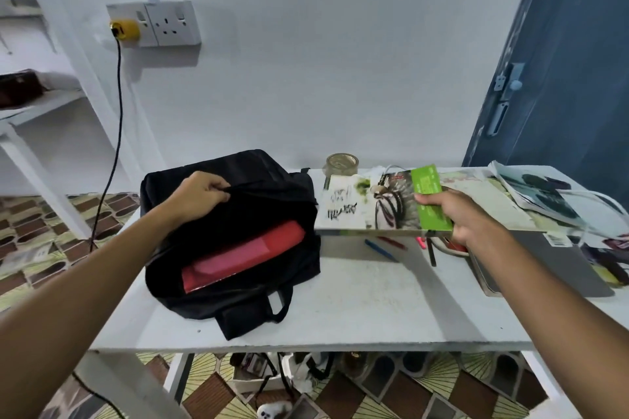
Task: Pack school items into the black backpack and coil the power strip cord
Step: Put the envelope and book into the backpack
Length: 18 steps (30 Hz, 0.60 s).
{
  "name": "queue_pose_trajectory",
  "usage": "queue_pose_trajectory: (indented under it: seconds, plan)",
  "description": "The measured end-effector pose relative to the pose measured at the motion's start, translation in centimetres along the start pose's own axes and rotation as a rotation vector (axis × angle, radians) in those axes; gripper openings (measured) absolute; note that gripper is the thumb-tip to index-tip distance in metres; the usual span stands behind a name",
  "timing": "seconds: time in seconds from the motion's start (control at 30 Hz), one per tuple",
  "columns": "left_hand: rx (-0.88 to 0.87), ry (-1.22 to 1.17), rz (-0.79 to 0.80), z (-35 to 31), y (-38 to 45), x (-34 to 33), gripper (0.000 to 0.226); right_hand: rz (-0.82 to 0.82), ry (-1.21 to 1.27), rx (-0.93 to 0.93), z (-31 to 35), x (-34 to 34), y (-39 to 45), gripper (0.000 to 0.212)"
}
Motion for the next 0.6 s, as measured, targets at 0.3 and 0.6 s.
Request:
queue_pose_trajectory:
  seconds: [0.3,0.6]
  plan:
    - [-0.095,0.038,-0.264,-3.7,2.2,5.4,0.018,0.405,0.168,-0.149,-1.1,-9.1,-1.8,0.027]
    - [-0.351,0.194,-0.318,-8.6,3.3,7.7,0.022,0.142,0.388,-0.275,-3.2,-25.3,4.2,0.031]
Point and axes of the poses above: each hand's wrist, its own y-axis towards the middle knuckle, its own x-axis out of the back of the hand, z = x × y, the point moved 2 cm from there along y, towards the middle knuckle, and after that the axes turned 5 degrees about z, right-handed, at the moved point
